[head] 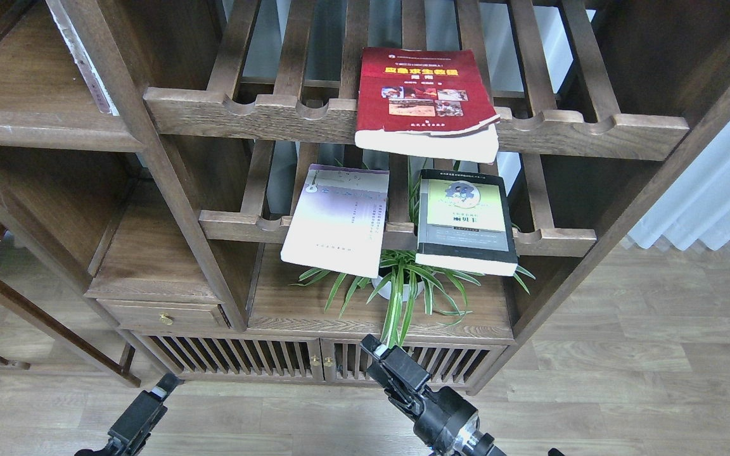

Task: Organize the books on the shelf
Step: 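Raise the right gripper toward the black-framed green book on the lower shelf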

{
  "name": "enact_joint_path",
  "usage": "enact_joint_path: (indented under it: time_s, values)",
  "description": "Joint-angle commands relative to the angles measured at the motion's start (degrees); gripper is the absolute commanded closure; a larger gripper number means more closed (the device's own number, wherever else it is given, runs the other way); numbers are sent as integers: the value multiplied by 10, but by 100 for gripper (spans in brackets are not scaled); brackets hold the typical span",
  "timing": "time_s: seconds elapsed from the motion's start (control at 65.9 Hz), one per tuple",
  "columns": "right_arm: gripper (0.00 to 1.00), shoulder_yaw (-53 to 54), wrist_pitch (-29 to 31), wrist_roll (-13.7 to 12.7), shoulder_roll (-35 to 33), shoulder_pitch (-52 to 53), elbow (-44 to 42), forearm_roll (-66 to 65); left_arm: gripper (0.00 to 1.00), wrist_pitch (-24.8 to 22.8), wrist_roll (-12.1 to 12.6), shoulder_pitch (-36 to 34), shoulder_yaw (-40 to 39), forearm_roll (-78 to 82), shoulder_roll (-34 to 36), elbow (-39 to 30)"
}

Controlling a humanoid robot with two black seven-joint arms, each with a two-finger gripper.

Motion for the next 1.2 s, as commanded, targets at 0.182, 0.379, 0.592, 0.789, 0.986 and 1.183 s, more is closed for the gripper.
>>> enact_joint_path:
  time_s: [0.182,0.379,0.592,0.789,0.986,1.183]
  values:
    - [0,-23,3,-3,0,11,-63,1,0,0,-6,-3,-2,-2,-1,0]
    - [0,-23,3,-3,0,12,-63,-1,0,0,-6,-14,-13,1,0,8]
    - [0,-2,3,12,0,27,-59,38,0,0,-5,-33,-44,1,8,32]
    - [0,-1,3,38,0,22,-40,78,0,0,-5,-32,-66,-4,8,45]
    - [0,-2,3,84,0,32,-37,80,0,0,-5,-33,-77,-5,8,63]
    - [1,-1,3,117,0,50,-35,83,0,0,-2,-38,-77,-5,8,85]
